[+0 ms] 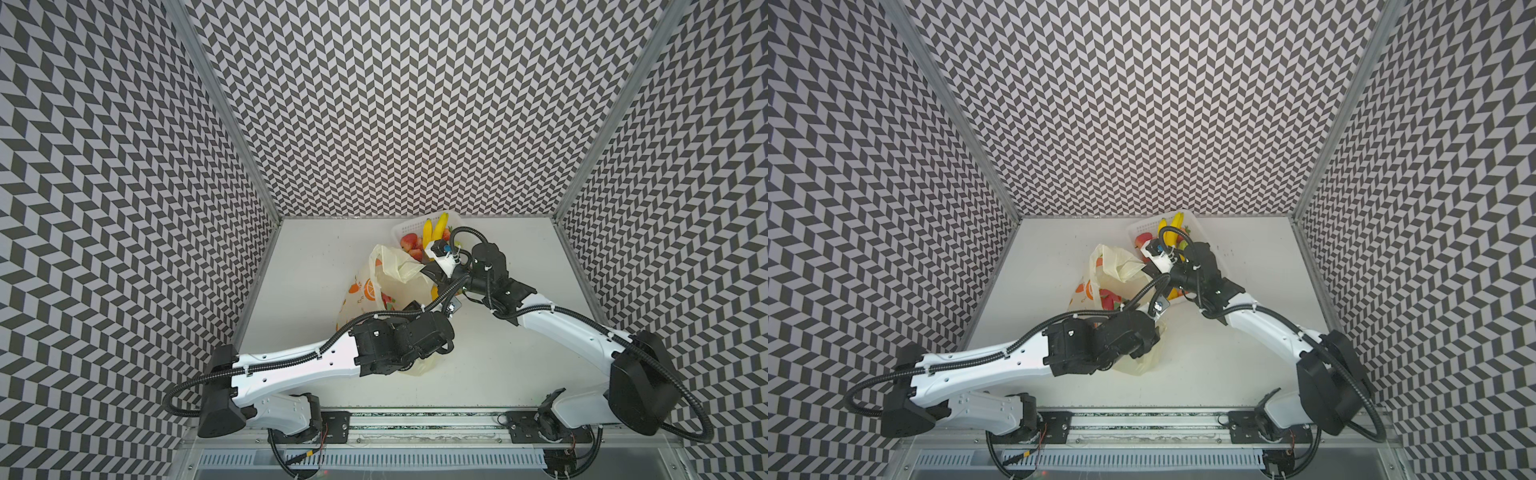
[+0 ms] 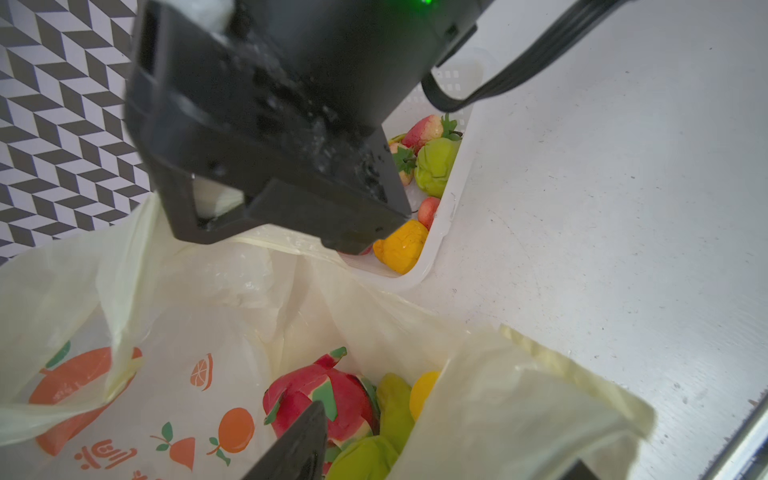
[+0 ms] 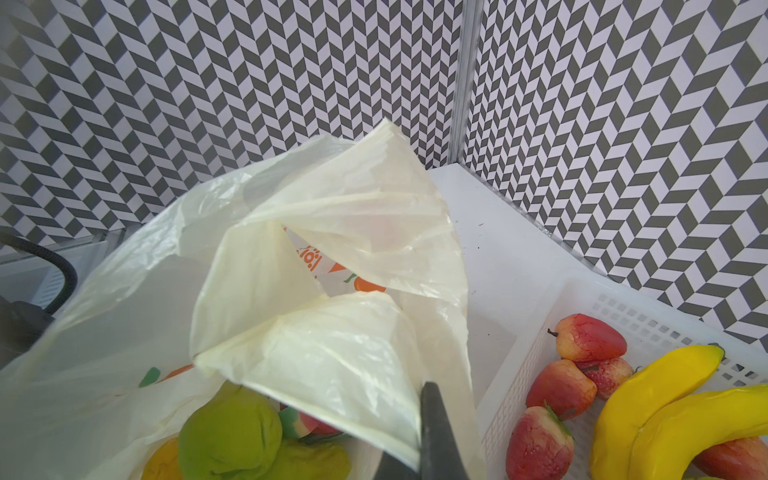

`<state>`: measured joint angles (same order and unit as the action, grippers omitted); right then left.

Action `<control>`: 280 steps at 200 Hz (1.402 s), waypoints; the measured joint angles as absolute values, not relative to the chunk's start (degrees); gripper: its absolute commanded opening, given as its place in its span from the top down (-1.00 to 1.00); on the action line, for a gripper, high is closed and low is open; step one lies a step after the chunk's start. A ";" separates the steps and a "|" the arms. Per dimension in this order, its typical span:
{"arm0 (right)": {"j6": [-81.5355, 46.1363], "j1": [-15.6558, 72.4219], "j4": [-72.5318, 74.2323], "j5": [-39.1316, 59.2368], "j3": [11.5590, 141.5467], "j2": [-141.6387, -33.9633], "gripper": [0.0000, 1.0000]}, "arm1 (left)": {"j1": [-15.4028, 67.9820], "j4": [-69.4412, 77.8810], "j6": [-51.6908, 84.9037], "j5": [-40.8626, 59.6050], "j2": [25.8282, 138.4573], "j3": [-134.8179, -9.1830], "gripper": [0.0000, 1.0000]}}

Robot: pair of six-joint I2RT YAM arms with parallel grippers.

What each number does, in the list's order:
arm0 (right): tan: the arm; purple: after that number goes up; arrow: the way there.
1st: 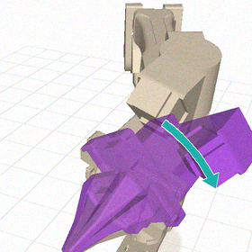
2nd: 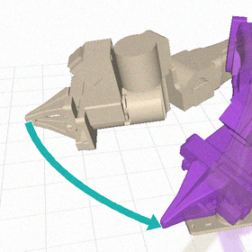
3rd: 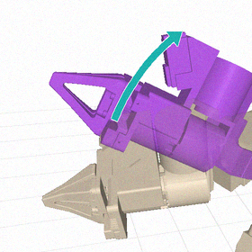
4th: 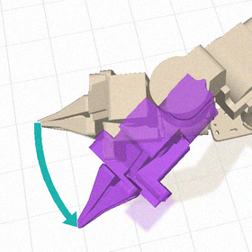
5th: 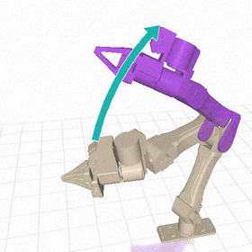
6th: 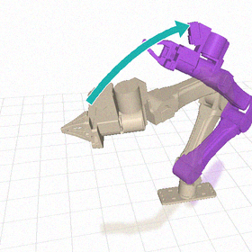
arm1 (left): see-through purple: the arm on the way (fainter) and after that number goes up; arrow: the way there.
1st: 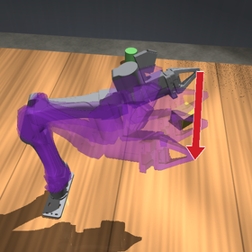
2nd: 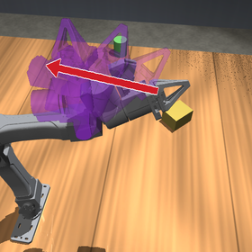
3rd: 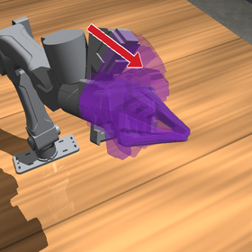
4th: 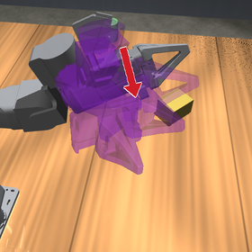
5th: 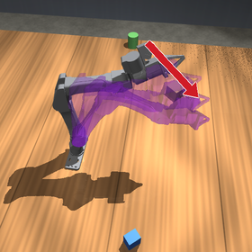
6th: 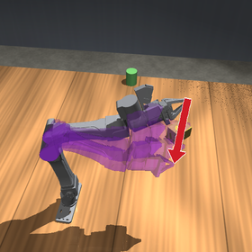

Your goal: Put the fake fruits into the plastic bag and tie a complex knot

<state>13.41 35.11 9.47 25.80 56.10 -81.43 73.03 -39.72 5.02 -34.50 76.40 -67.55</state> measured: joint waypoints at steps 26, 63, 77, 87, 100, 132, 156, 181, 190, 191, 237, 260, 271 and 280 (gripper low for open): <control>12.99 35.11 9.45 25.78 56.10 -81.03 1.00 | 72.36 -37.67 3.81 -34.87 78.17 -67.85 -0.35; 12.27 35.11 9.41 25.80 56.10 -81.01 1.00 | 72.18 -34.17 2.20 -34.15 78.63 -67.85 -0.15; 11.88 35.09 9.41 25.87 56.10 -81.01 1.00 | 71.94 -32.86 1.74 -33.12 78.65 -67.85 0.01; 11.44 35.07 9.41 26.22 56.10 -81.01 1.00 | 71.66 -31.79 0.97 -32.08 78.63 -67.85 0.16; 10.83 35.07 9.43 26.76 56.10 -81.01 1.00 | 71.05 -30.13 0.56 -29.98 78.39 -67.72 0.42; 8.19 34.83 9.45 27.75 56.10 -80.82 1.00 | 68.05 -24.84 0.89 -22.74 73.21 -64.95 0.97; 4.95 34.00 9.61 29.23 56.10 -80.12 1.00 | 63.64 -21.54 0.89 -16.71 66.04 -62.33 1.00; 0.78 33.15 11.66 31.03 56.10 -79.24 1.00 | 57.08 -19.33 0.93 -10.76 59.11 -61.23 1.00; -1.23 32.71 13.08 31.86 56.12 -78.91 1.00 | 54.17 -19.03 0.91 -8.43 56.90 -61.25 1.00; -1.41 32.69 13.19 31.90 56.12 -78.89 1.00 | 53.63 -18.94 0.93 -7.99 56.58 -61.25 1.00; -13.15 28.88 18.83 36.60 59.00 -78.61 1.00 | 33.39 -19.29 0.69 5.74 51.27 -65.49 1.00; -20.73 26.06 23.53 40.53 62.37 -79.61 1.00 | 21.15 -20.12 0.73 14.26 52.21 -70.57 1.00; -24.12 25.10 26.13 42.26 63.53 -80.09 1.00 | 14.46 -20.18 1.04 19.46 53.08 -72.99 1.00; -26.35 24.45 27.86 43.33 64.36 -80.38 1.00 | 9.26 -20.18 1.54 23.38 53.95 -74.74 1.00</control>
